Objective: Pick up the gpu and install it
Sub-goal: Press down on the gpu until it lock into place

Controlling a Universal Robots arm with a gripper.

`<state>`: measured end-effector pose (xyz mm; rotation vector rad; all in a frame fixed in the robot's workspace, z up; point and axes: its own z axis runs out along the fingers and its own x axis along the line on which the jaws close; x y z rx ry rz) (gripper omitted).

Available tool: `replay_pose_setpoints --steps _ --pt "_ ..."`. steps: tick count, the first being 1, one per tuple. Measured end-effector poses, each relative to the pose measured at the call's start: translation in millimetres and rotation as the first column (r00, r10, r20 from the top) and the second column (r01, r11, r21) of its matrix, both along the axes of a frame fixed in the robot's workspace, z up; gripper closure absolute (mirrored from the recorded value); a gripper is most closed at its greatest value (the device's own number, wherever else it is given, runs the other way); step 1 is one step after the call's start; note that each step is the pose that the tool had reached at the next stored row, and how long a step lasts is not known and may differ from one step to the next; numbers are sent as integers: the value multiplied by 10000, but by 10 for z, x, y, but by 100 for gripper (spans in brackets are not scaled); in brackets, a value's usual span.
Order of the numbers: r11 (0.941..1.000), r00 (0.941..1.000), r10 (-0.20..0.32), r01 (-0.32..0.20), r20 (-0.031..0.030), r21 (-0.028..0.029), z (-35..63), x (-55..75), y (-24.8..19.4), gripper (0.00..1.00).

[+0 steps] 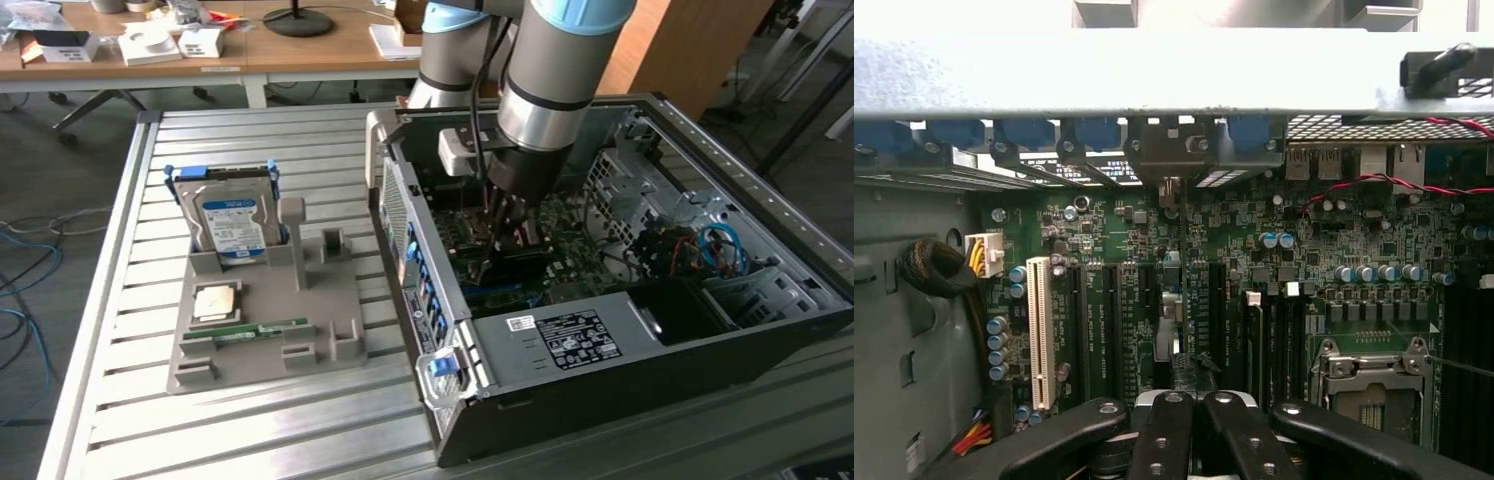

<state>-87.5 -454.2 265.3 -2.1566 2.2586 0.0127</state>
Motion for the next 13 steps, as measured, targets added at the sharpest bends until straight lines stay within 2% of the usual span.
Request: replay_pose_setpoints --steps 5,6,13 --pt "10000 10000 0 0 1 2 -11 0 0 89" --pt "10000 10000 0 0 9 18 -24 1 2 89" --pt "10000 10000 0 0 2 4 -39 0 0 89"
